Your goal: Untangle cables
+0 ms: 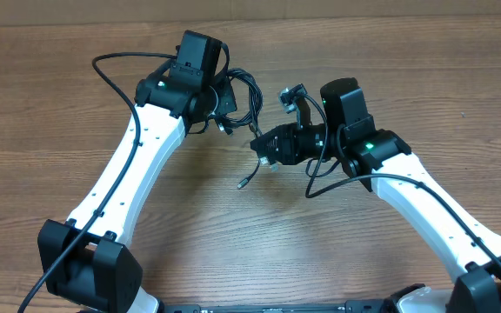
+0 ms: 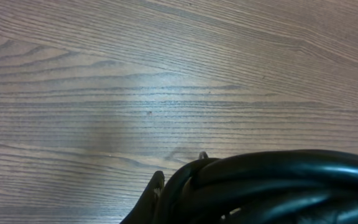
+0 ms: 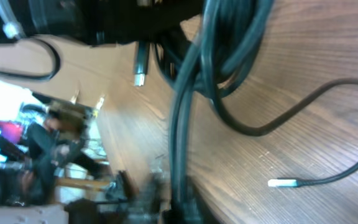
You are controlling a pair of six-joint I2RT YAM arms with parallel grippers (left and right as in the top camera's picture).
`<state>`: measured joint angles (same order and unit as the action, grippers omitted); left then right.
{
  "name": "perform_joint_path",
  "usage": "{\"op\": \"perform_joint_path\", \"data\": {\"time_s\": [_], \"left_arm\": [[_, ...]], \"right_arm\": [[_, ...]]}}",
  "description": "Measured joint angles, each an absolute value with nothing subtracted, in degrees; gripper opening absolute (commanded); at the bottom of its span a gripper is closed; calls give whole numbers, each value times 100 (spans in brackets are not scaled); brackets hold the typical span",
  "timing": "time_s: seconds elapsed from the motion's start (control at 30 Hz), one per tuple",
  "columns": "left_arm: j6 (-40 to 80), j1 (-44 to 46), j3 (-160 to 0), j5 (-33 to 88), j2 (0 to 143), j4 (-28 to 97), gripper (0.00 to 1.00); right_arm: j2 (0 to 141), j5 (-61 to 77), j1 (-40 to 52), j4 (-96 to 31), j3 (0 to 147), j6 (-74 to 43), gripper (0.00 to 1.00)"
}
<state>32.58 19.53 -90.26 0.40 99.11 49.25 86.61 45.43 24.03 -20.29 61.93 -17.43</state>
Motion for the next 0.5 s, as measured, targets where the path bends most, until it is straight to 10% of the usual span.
{"op": "perform_joint_path", "data": {"time_s": [0.2, 0.5], "left_arm": [[3181, 1852, -9026, 532, 9911, 4923, 4], [2967, 1393, -9028, 2053, 9911, 4932, 4]], "right_arm": [[8611, 3546, 2403, -2408, 6200, -1011, 98], [8611, 3728, 2403, -2141, 6200, 231, 96]]}}
